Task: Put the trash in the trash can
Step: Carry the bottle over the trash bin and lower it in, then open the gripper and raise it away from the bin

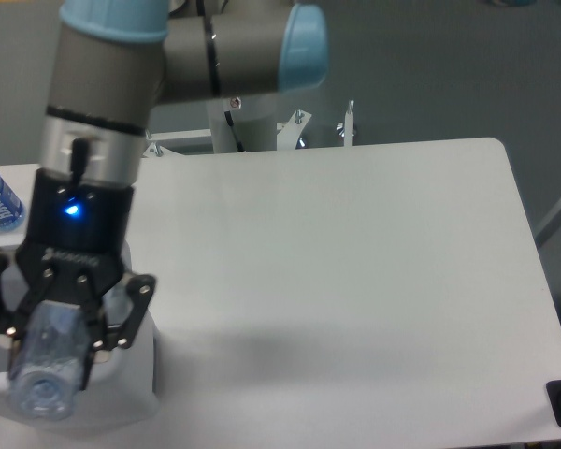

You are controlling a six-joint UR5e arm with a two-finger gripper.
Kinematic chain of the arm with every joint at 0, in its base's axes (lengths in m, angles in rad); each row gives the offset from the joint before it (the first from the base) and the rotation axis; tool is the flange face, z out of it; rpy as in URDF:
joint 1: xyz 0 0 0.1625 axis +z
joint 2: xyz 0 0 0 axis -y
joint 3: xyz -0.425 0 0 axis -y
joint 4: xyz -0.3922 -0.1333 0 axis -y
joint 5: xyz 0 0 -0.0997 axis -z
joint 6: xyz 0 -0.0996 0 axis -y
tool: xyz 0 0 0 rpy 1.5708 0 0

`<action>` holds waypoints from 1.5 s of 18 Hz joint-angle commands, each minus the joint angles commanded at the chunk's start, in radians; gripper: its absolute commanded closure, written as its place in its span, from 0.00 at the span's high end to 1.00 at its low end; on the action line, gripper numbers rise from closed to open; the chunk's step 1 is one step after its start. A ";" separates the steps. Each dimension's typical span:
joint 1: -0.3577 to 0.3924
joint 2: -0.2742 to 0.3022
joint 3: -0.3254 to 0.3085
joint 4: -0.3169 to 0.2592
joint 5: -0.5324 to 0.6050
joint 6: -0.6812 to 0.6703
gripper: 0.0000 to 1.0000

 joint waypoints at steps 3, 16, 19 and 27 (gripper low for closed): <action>-0.012 -0.009 -0.006 0.000 0.000 0.002 1.00; 0.144 0.072 -0.112 -0.011 0.294 0.038 1.00; 0.196 0.078 -0.110 -0.110 0.311 0.188 1.00; 0.349 0.211 -0.169 -0.538 0.331 0.687 1.00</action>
